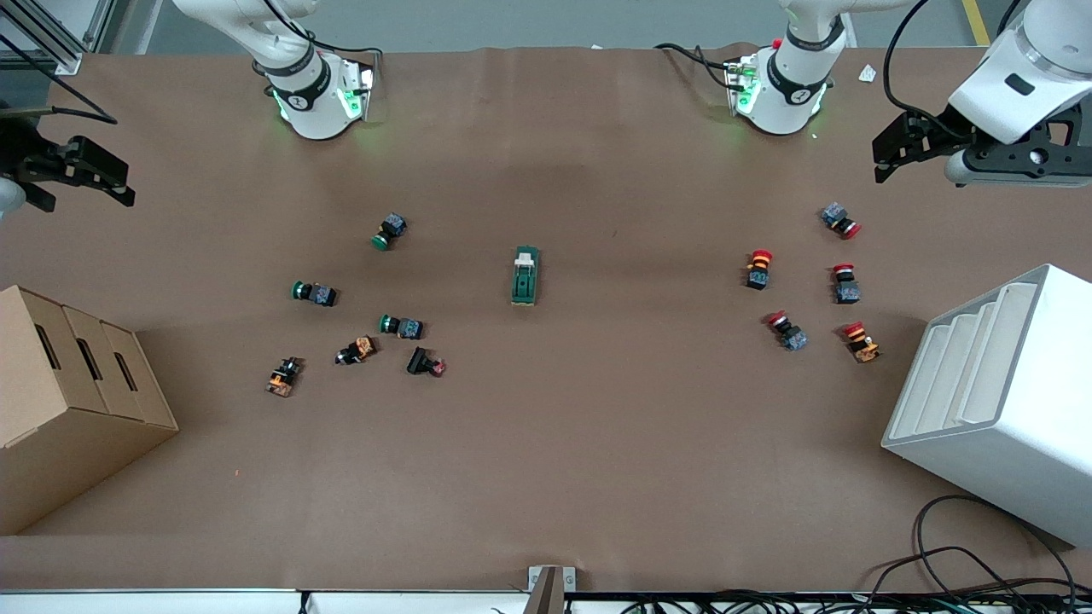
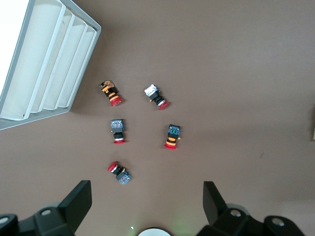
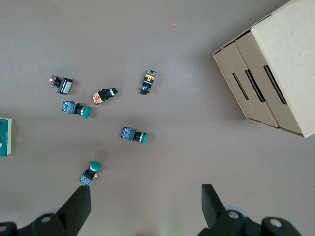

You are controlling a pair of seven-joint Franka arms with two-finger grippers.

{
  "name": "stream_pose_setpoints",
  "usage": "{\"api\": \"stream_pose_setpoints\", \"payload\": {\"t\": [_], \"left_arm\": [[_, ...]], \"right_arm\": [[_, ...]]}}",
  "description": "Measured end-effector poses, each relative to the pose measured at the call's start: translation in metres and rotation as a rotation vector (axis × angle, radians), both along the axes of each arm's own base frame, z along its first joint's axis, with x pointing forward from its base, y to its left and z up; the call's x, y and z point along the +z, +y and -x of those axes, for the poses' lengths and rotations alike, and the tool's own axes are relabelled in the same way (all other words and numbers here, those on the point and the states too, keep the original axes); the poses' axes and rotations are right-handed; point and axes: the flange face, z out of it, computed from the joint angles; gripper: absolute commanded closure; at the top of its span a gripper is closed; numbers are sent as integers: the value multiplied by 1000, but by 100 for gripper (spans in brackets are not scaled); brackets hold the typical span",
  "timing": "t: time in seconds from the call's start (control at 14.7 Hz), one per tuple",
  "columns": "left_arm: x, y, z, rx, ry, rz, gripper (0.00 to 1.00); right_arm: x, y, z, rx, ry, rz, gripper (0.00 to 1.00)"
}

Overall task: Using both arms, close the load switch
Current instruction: 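Move the left gripper over the green switch while the right gripper approaches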

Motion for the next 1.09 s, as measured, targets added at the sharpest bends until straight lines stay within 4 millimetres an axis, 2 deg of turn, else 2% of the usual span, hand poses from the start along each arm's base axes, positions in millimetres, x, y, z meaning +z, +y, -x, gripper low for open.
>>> {"api": "stream_pose_setpoints", "payload": {"t": [0.27, 0.41, 0.48, 0.61, 0.75, 0.95, 1.09], "left_arm": [[-3, -3, -3, -4, 4, 20, 0], [-8, -16, -14, -26, -8, 37, 0], [-14, -28, -23, -47, -27, 50, 0], [-37, -74, -34, -77, -57, 69, 0], [-74, -133, -36, -7, -73, 98, 0], [-145, -219, -25, 126, -83, 172, 0], [-185, -271, -7, 180, -100, 190, 0]], "right_arm": [[-1, -5, 2, -11, 14, -1, 0], [-3, -6, 4, -46, 33, 0, 0], [-4, -4, 5, -85, 43, 2, 0], [-5, 7, 7, -163, 58, 7, 0], [-5, 33, 8, -242, 59, 14, 0], [-6, 90, 12, -385, 56, 0, 0], [-14, 136, 14, -477, 49, -10, 0]]}}
